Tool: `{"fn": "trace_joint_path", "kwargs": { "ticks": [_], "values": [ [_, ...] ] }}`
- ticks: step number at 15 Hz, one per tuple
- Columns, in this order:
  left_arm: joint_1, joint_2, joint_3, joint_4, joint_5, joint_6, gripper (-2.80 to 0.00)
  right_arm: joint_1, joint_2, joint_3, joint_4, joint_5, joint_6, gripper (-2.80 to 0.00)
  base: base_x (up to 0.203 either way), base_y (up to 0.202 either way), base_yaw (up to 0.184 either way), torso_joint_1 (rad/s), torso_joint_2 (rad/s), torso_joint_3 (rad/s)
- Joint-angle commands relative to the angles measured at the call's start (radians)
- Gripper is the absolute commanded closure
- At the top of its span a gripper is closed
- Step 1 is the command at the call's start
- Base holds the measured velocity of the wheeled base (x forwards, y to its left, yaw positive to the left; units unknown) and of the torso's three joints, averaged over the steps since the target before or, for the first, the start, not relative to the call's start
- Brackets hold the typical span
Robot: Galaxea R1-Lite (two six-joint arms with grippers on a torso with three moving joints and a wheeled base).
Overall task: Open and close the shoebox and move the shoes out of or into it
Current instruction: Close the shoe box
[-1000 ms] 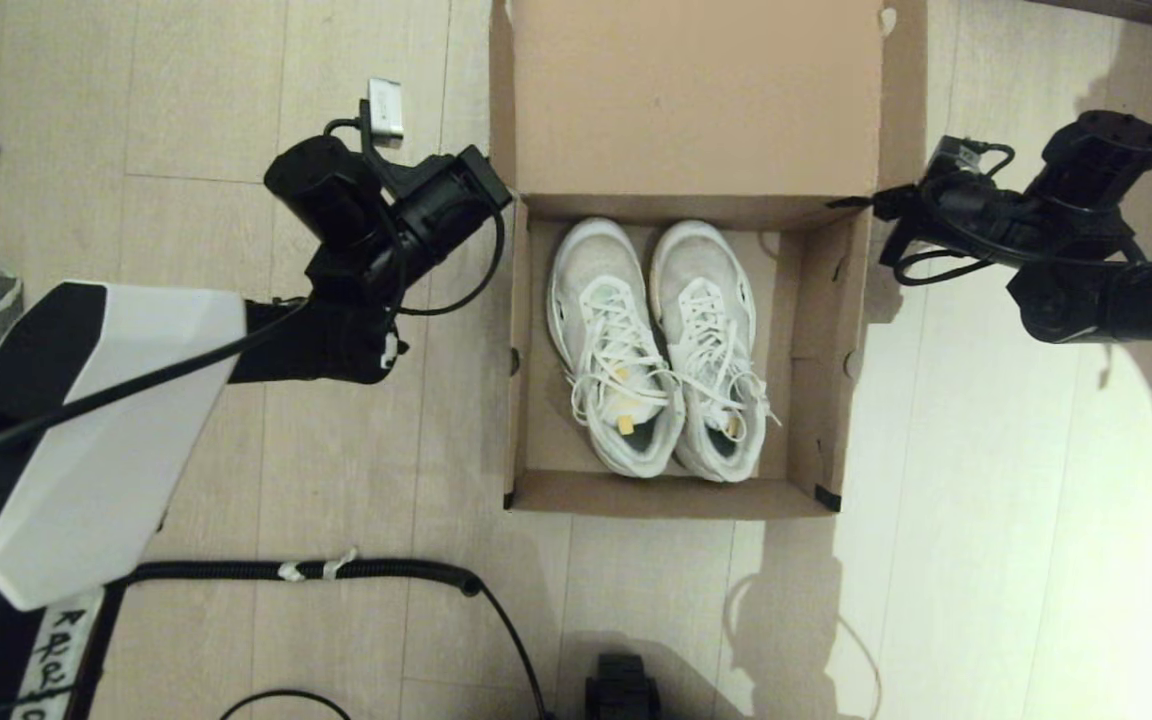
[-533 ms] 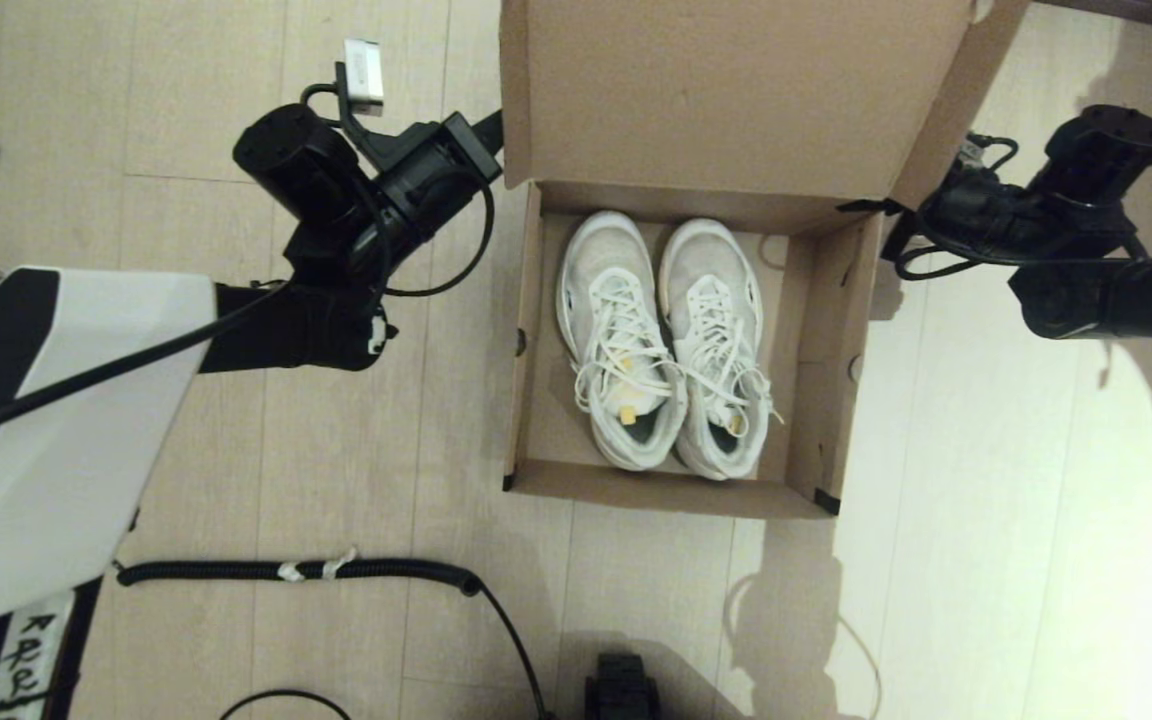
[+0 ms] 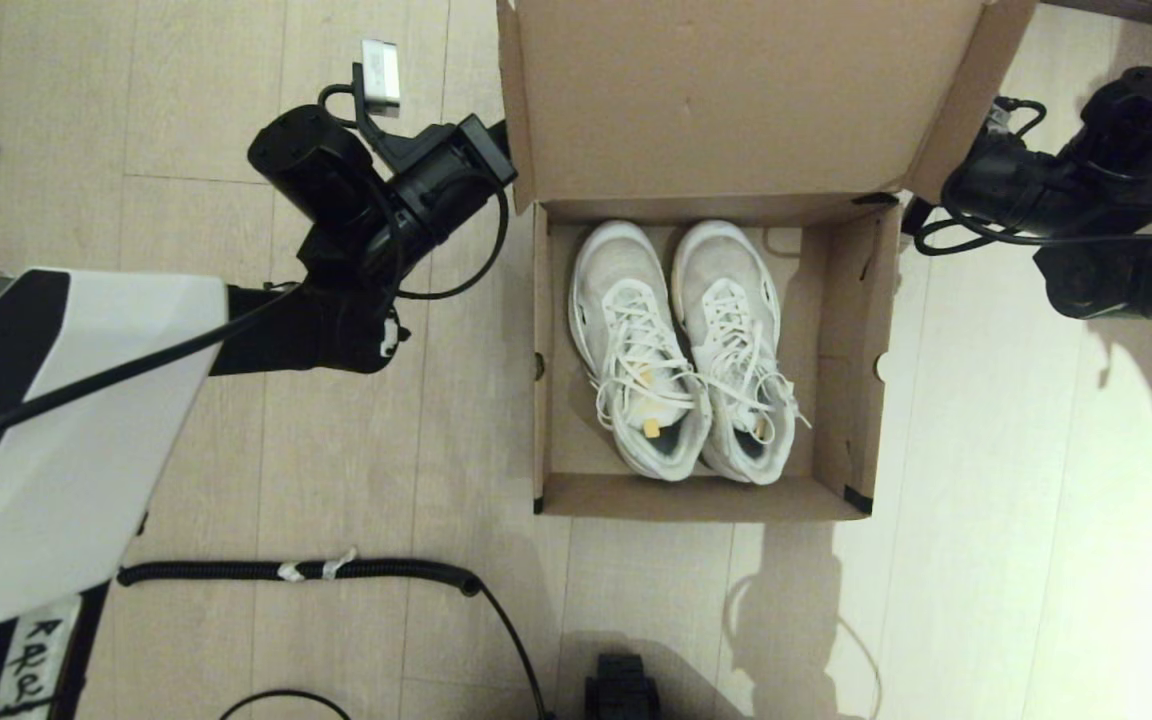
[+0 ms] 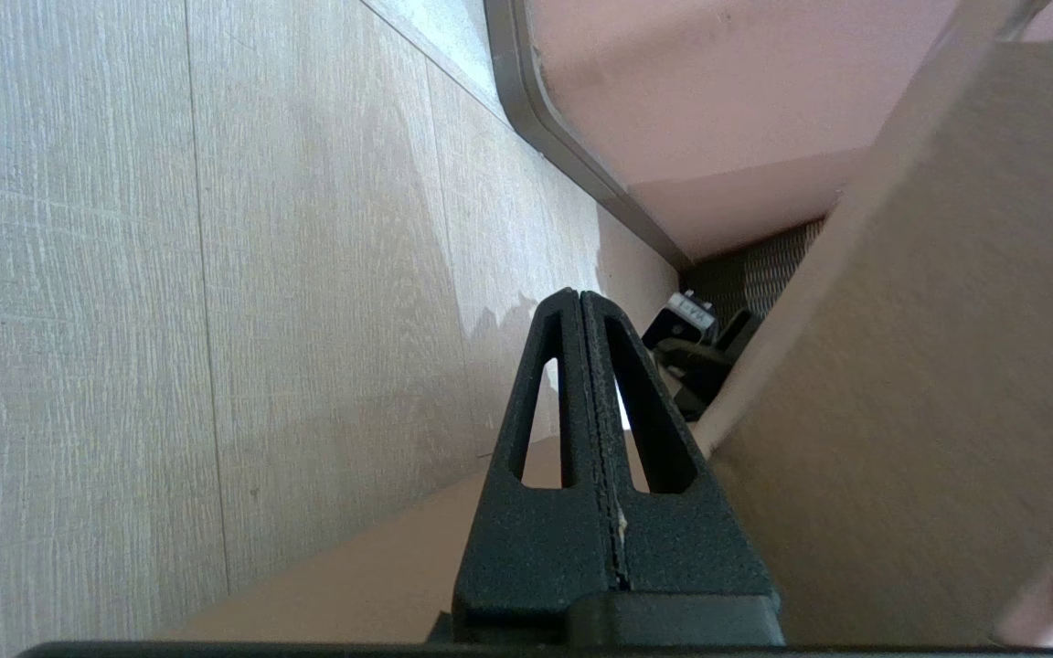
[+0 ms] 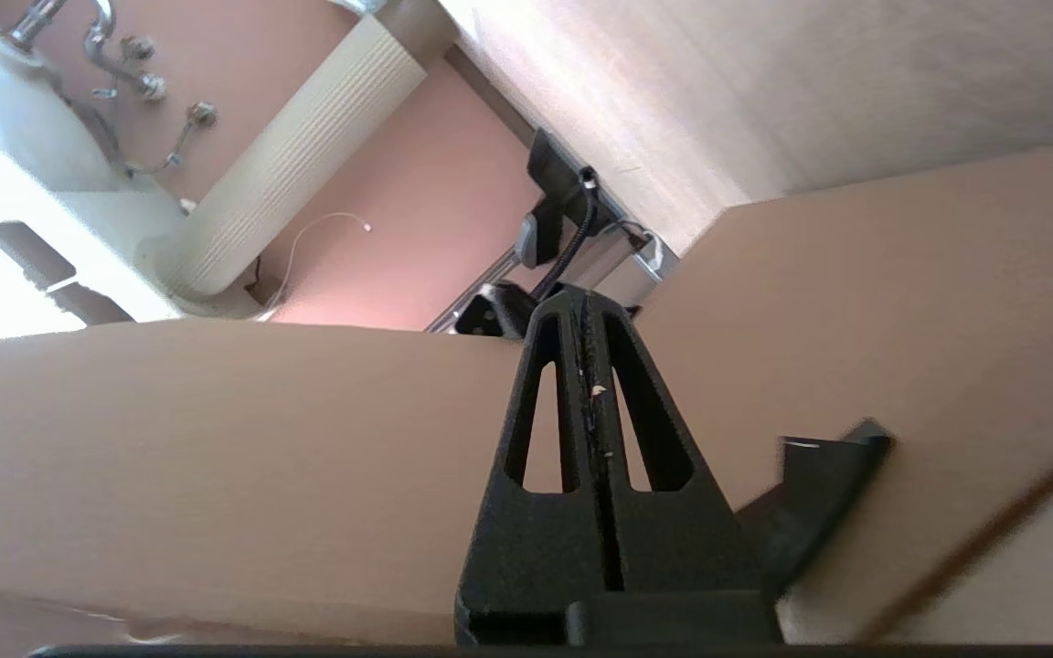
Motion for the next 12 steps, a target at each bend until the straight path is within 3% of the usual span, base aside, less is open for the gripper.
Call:
{"fn": "trace_joint_path", "kwargs": {
  "ticks": [1,12],
  "values": [
    [-0.003,0.002,0.000,-0.005,-0.004,-0.004,0.00,0.003,-0.030,0.000,-0.006,0.008,0.009,0.00,0.000,0.000,0.000,0.000,0.00,0.000],
    [-0.008,-0.011,-0.002,0.001,-0.054,-0.007,0.00,0.004,-0.049,0.001,-0.011,0.045,0.001,0.00,0.000,0.000,0.000,0.000,0.00,0.000]
  ]
}}
